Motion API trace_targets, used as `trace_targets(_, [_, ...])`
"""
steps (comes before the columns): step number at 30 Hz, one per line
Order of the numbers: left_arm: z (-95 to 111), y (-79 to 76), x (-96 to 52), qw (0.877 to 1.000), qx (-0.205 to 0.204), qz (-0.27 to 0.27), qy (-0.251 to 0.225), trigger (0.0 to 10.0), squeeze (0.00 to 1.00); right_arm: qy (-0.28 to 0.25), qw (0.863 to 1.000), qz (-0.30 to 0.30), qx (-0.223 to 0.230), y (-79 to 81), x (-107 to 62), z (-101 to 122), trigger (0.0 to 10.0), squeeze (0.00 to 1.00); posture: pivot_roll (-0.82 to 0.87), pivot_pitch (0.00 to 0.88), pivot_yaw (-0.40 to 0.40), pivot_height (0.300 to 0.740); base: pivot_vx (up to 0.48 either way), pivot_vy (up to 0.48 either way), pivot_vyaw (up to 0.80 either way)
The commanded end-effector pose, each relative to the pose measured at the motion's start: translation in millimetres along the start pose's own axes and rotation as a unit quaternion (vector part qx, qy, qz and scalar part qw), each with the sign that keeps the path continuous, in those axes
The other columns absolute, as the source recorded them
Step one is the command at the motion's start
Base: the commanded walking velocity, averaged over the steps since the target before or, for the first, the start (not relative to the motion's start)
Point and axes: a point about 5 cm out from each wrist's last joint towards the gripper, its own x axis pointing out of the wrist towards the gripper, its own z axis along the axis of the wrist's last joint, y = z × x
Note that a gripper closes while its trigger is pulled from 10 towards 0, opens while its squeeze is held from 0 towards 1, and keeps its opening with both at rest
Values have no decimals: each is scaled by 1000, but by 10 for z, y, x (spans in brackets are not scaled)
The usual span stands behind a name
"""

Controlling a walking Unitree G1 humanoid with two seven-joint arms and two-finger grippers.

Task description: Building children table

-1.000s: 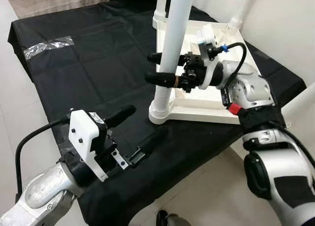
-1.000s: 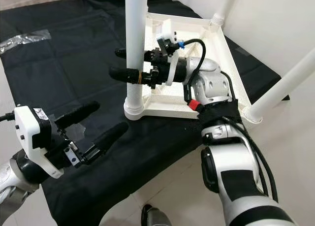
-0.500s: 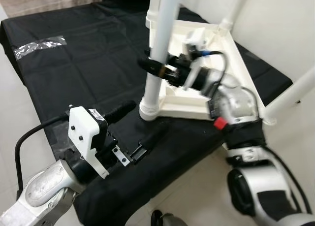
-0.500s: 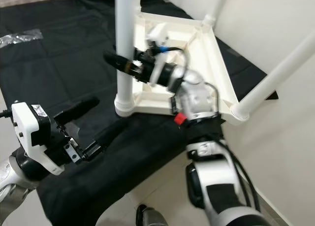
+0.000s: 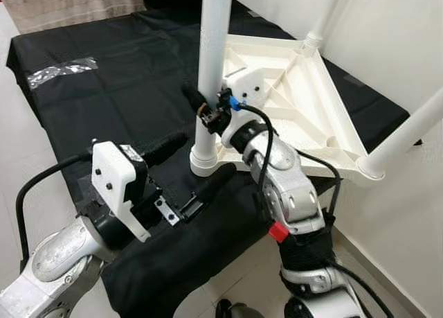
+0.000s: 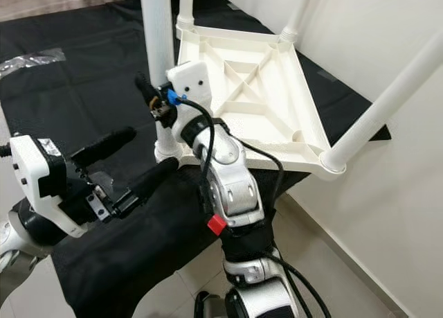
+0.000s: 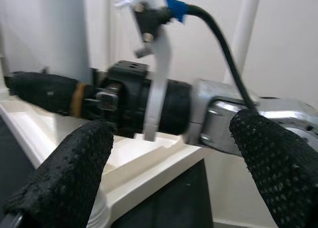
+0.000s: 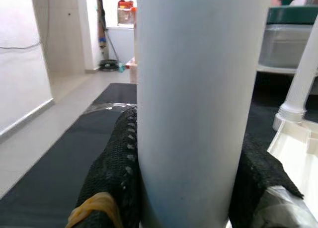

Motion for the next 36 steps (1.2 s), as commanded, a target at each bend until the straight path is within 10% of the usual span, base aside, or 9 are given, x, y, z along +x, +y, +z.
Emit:
trace_targets(1, [-24,-25,-7,1000,-8,-10,6,10000,0,45,998,38,11,104,22,-174,10000,0,107,222,-107,740,0,0,0])
trace_targets(3, [-26,-20,-8,1000,-8,-10,8,10000,0,38,997,68,15,155,10,-134,10000,0,107,222,-107,740,0,0,0])
trace_targets(4, [-26,-16,-9,1000,-8,-10,8,10000,0,21,993,113,23,140,-15,-71,10000,1000,113,221,-107,740,0,0,0])
trace_targets(14, [-32,-35,-25,1000,-7,-9,10,10000,0,-19,960,278,8,-438,-148,209,10000,1000,133,203,-120,740,0,0,0])
trace_targets(19, [-31,-35,-29,1000,-6,-9,10,10000,0,-19,952,304,12,-466,-160,225,10000,1000,132,203,-120,740,0,0,0])
trace_targets(20, [-23,-33,-28,1000,-5,-10,10,10000,0,-17,940,339,9,-555,-102,295,10000,0,141,206,-123,740,0,0,0])
trace_targets(27, [-13,-31,-34,1000,-4,-8,10,10000,0,-32,930,365,24,-649,-1,411,10000,0,143,211,-129,740,0,0,0])
trace_targets(29, [1,-34,-30,1000,-2,-7,8,10000,0,-30,925,378,38,-692,1,384,0,0,152,219,-139,740,0,0,0])
trace_targets(36, [46,-32,-26,1000,2,-4,1,10000,0,-10,913,406,44,-714,-60,296,0,0,154,228,-140,740,0,0,0])
